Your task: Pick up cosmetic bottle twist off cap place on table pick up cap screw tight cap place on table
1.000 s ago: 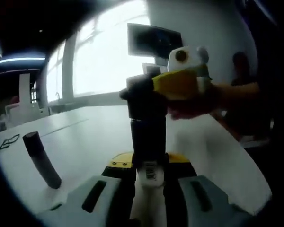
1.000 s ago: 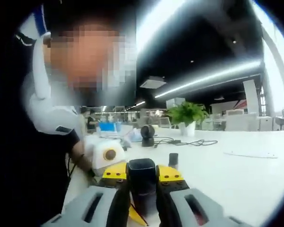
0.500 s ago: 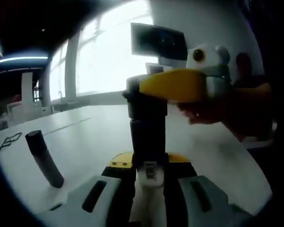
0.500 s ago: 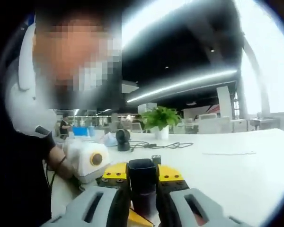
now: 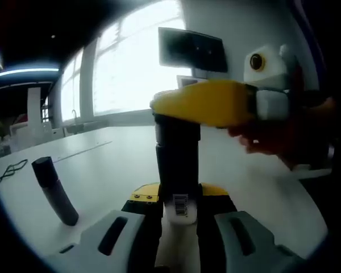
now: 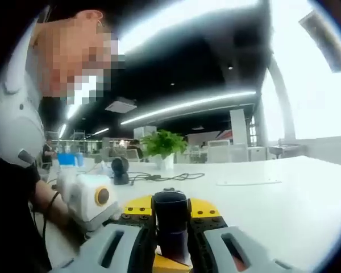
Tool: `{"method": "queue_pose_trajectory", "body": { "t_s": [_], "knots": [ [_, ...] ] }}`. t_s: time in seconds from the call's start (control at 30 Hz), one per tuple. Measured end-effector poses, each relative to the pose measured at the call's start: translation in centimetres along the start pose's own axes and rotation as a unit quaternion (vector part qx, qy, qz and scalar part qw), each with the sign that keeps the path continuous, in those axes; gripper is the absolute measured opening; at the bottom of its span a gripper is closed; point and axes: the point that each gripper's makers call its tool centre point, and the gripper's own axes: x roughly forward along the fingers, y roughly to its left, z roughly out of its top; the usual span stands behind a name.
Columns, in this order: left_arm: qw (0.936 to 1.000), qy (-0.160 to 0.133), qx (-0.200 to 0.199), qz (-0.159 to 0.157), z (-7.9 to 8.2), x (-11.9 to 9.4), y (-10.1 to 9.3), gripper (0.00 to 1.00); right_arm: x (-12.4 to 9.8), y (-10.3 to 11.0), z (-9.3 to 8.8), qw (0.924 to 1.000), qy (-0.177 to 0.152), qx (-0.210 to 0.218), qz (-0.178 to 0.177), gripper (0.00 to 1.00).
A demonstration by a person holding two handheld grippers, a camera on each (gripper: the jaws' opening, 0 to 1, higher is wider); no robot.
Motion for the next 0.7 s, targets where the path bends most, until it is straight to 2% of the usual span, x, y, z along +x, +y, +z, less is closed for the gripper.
{"method": "queue_pose_trajectory", "body": {
  "t_s": [0.33, 0.5, 0.7],
  "knots": [
    [1.0000, -0.002, 0.006, 0.004, 0.02, 0.00, 0.14, 0.12, -0.24, 0.02, 0.13, 0.9944, -0.002, -0.036, -0.099, 0.14],
    [1.0000, -0.002, 0.004, 0.008, 0.03, 0.01, 0.30, 0.12, -0.04, 0.33, 0.17, 0.9905, -0.001, -0.053, -0.127, 0.15],
    [1.0000, -0.001, 0.004, 0.008, 0.03, 0.06, 0.26, 0.12, -0.27, -0.35, 0.14, 0.9877, 0.001, -0.040, -0.151, 0.15]
  ]
}}
